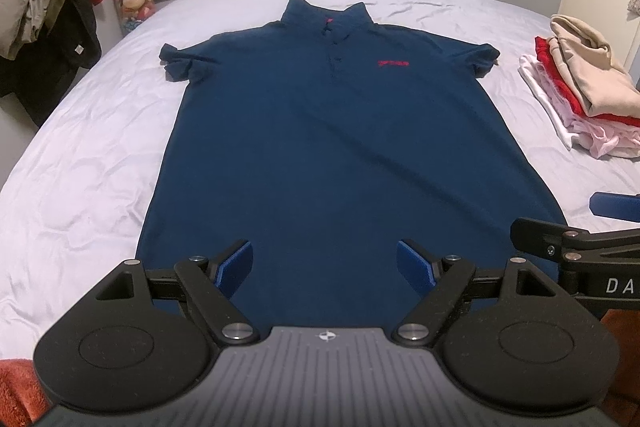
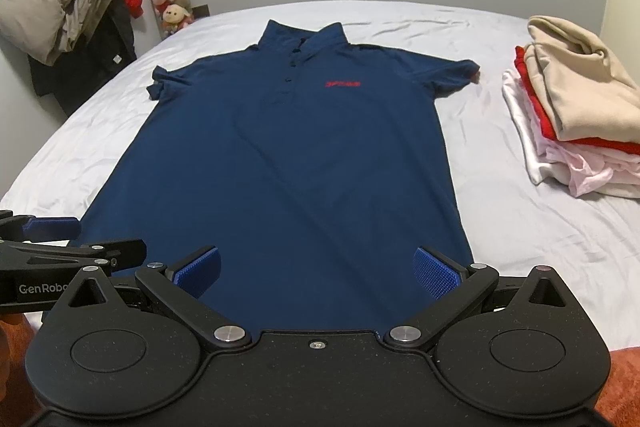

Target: Fold clothes

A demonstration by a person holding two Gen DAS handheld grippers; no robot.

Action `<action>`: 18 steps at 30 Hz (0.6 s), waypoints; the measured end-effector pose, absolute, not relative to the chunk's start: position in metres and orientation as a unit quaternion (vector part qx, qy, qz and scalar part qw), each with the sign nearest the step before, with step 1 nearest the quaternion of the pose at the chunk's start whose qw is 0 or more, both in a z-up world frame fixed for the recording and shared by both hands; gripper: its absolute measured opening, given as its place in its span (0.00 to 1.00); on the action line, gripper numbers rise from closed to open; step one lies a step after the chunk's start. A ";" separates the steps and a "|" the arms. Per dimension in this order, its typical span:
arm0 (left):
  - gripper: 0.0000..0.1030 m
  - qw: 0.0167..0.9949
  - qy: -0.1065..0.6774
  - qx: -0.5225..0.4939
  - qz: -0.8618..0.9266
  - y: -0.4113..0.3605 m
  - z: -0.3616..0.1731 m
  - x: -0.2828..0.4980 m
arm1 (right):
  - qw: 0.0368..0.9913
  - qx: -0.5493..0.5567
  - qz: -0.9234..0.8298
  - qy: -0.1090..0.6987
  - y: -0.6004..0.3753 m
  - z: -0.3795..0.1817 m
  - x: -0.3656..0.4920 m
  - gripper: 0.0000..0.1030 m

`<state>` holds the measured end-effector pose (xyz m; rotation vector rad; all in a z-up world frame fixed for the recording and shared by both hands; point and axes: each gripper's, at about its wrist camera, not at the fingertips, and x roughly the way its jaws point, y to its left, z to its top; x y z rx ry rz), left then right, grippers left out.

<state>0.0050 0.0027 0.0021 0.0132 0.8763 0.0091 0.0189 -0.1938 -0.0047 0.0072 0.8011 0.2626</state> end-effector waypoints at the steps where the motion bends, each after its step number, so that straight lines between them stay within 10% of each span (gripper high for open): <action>1: 0.76 0.906 0.423 0.007 0.004 0.003 0.001 0.003 | 0.912 0.003 0.128 0.389 -0.195 -0.005 0.019 0.99; 18: 0.76 0.900 0.434 0.034 0.004 0.010 0.001 0.003 | 0.905 -0.013 0.133 0.403 -0.190 -0.004 0.025 0.99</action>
